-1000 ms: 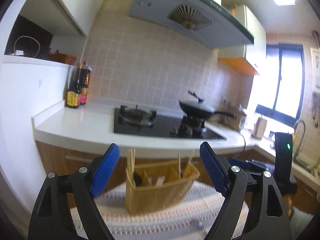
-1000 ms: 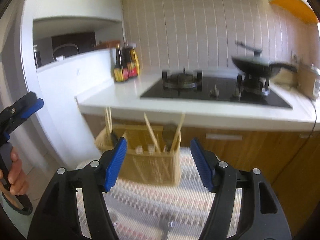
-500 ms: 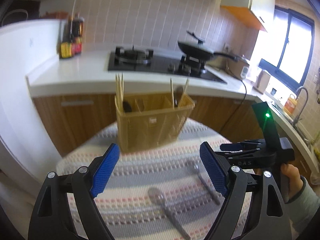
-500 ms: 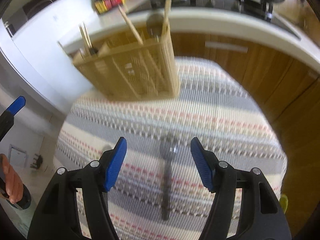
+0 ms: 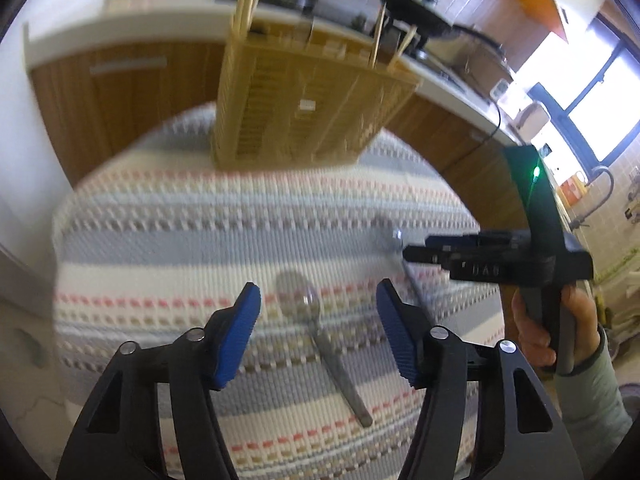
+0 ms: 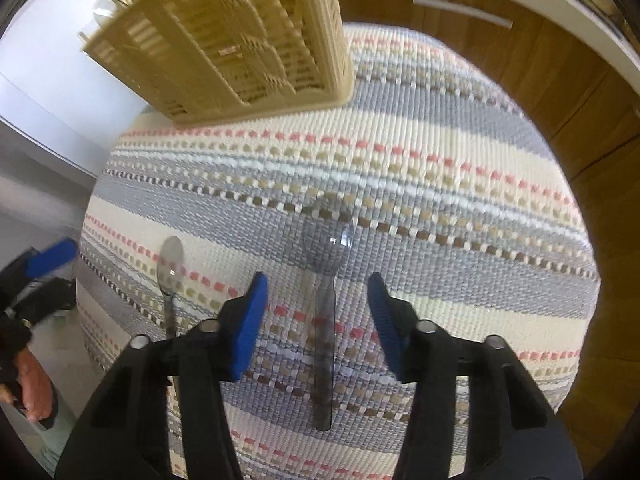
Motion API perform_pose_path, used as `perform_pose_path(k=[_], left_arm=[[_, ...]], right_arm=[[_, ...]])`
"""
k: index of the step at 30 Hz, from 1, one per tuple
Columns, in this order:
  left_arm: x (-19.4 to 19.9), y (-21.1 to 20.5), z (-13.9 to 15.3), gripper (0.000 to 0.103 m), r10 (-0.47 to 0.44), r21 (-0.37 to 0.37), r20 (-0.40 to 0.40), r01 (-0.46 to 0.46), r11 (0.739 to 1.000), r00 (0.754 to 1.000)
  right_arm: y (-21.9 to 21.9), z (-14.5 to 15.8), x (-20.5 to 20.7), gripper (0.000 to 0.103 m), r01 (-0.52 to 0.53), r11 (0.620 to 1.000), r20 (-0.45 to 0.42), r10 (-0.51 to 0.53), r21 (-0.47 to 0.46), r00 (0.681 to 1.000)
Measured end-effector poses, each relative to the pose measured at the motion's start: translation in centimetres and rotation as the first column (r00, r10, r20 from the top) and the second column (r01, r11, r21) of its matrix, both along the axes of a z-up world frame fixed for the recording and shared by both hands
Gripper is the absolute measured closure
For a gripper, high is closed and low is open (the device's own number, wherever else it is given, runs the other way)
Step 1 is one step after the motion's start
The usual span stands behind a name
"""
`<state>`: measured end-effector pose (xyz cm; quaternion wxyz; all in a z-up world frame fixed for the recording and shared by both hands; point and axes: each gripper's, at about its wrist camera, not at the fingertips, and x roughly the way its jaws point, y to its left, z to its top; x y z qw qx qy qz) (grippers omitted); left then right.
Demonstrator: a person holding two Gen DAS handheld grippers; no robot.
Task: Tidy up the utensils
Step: 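Move both tools down to the metal spoons on the tablecloth, then grasp a metal spoon handle with the left tool while the right tool grasps another spoon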
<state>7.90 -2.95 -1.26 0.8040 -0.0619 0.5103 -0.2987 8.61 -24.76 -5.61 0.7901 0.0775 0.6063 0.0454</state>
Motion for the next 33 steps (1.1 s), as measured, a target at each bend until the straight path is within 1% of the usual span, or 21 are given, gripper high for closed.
perform_pose_path(k=[1, 3, 4, 6, 9, 11, 12, 14, 16, 19, 21, 22, 24, 26, 28, 30, 32, 33], left_arm=[[0.1, -0.2, -0.5, 0.046, -0.005, 0.000, -0.019, 0.005, 1.000, 1.000], [0.3, -0.7, -2.0, 0.046, -0.024, 0.005, -0.068, 0.025, 1.000, 0.997], [0.4, -1.0, -2.4, 0.047, -0.029, 0.012, -0.079, 0.030, 0.999, 0.996], [0.5, -1.8, -3.6, 0.050, -0.042, 0.042, -0.106, 0.046, 0.998, 0.994], [0.5, -2.9, -5.0, 0.050, -0.048, 0.083, -0.137, 0.060, 0.995, 0.989], [0.5, -3.7, -5.6, 0.052, -0.049, 0.134, -0.135, 0.067, 0.989, 0.990], [0.6, -4.2, -5.8, 0.055, -0.047, 0.162, -0.134, 0.068, 0.984, 0.990], [0.5, -4.9, -5.7, 0.056, -0.043, 0.199, -0.112, 0.065, 0.978, 0.993], [0.3, -5.7, -5.8, 0.066, -0.042, 0.245, -0.101, 0.066, 0.967, 0.994], [0.1, -7.5, -5.8, 0.067, -0.053, 0.325, -0.067, 0.073, 0.943, 0.996], [-0.3, -8.9, -5.9, 0.067, -0.075, 0.387, -0.038, 0.084, 0.918, 0.996], [-0.4, -9.3, -5.9, 0.067, -0.082, 0.404, -0.030, 0.087, 0.911, 0.996], [-0.6, -10.1, -6.0, 0.068, -0.093, 0.431, -0.017, 0.092, 0.898, 0.995], [-0.5, -10.5, -6.1, 0.072, -0.099, 0.440, -0.017, 0.096, 0.893, 0.995], [-0.3, -10.7, -6.0, 0.076, -0.099, 0.441, -0.024, 0.099, 0.892, 0.995], [0.0, -10.5, -5.9, 0.079, -0.101, 0.444, -0.028, 0.103, 0.890, 0.994], [0.1, -10.6, -5.8, 0.079, -0.107, 0.443, -0.033, 0.110, 0.890, 0.994], [0.2, -10.7, -5.7, 0.079, -0.112, 0.443, -0.034, 0.115, 0.889, 0.993]], right_arm=[[0.0, -0.3, 0.1, 0.065, 0.002, 1.000, -0.010, -0.002, 0.005, 1.000], [0.2, -0.9, 0.4, 0.066, 0.003, 1.000, -0.030, -0.003, -0.001, 1.000], [0.3, -1.2, 0.5, 0.067, 0.002, 1.000, -0.034, -0.002, -0.008, 0.999], [0.5, -1.6, 0.7, 0.067, -0.001, 1.000, -0.043, 0.000, -0.015, 0.999], [0.8, -2.1, 1.0, 0.069, -0.007, 1.000, -0.046, 0.006, -0.029, 0.999], [1.4, -2.1, 1.1, 0.072, -0.020, 0.999, -0.041, 0.018, -0.045, 0.999], [1.5, -2.3, 1.3, 0.073, -0.023, 0.998, -0.041, 0.021, -0.050, 0.999], [1.9, -2.4, 1.3, 0.073, -0.032, 0.998, -0.040, 0.030, -0.063, 0.999], [2.5, -2.6, 1.4, 0.073, -0.049, 0.995, -0.039, 0.046, -0.087, 0.998], [3.6, -2.9, 1.2, 0.073, -0.073, 0.987, -0.035, 0.068, -0.144, 0.997], [4.7, -3.1, 0.9, 0.073, -0.090, 0.979, -0.033, 0.085, -0.185, 0.996], [5.0, -3.2, 0.9, 0.074, -0.097, 0.975, -0.033, 0.093, -0.201, 0.995], [5.3, -3.3, 1.0, 0.076, -0.104, 0.973, -0.035, 0.099, -0.208, 0.994], [5.3, -3.3, 1.0, 0.077, -0.107, 0.973, -0.041, 0.100, -0.204, 0.994], [5.1, -3.3, 1.1, 0.083, -0.114, 0.974, -0.047, 0.107, -0.198, 0.993], [5.1, -3.2, 1.2, 0.084, -0.112, 0.974, -0.053, 0.104, -0.197, 0.993], [5.5, -3.3, 1.4, 0.085, -0.114, 0.975, -0.058, 0.105, -0.192, 0.993], [5.0, -2.8, 1.3, 0.087, -0.114, 0.975, -0.060, 0.104, -0.190, 0.993]])
